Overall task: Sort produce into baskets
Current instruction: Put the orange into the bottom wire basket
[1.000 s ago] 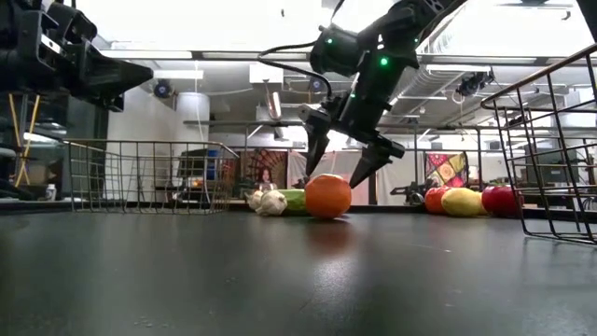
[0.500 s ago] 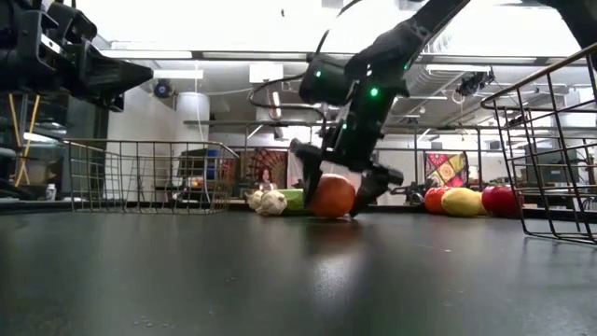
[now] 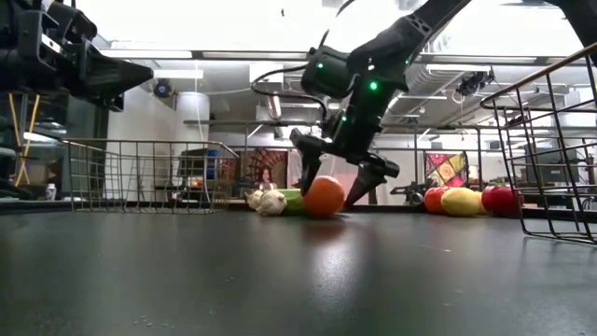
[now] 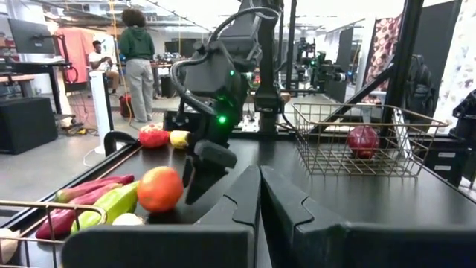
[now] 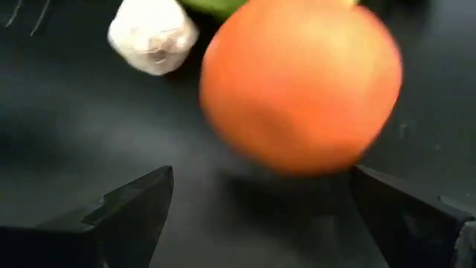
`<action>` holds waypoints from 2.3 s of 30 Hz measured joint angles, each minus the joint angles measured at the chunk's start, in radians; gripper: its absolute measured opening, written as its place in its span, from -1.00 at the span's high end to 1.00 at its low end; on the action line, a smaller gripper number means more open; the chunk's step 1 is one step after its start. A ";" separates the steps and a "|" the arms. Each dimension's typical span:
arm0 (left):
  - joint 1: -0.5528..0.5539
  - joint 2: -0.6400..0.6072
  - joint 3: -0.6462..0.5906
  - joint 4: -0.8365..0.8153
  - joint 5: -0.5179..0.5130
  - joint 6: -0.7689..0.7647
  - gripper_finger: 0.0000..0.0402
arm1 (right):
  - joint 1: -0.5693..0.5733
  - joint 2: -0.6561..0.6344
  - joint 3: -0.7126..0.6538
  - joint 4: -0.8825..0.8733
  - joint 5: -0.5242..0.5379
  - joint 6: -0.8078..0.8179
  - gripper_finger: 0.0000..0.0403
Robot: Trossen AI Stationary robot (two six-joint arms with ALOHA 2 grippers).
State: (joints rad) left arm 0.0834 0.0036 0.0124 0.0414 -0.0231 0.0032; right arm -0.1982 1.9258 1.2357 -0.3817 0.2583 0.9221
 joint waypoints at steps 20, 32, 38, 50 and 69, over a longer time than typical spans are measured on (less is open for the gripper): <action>0.000 0.000 0.000 0.000 0.000 0.000 1.00 | 0.000 -0.003 0.287 -0.215 0.109 -0.252 -0.98; 0.000 0.000 0.000 0.000 0.000 0.000 1.00 | -0.037 -0.003 0.309 -0.072 0.086 -0.350 -0.98; 0.000 0.000 0.000 0.000 0.000 0.000 1.00 | -0.038 -0.003 0.308 -0.078 0.056 -0.408 -0.98; 0.000 0.000 0.000 0.000 0.000 0.000 1.00 | -0.003 0.002 0.309 -0.247 0.259 -0.439 -0.98; 0.000 0.000 0.000 0.000 0.000 0.000 1.00 | 0.000 0.008 0.321 -0.395 0.229 -0.295 -0.98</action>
State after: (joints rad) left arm 0.0835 0.0033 0.0124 0.0418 -0.0227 0.0032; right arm -0.1983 1.9343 1.5566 -0.7768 0.4876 0.6274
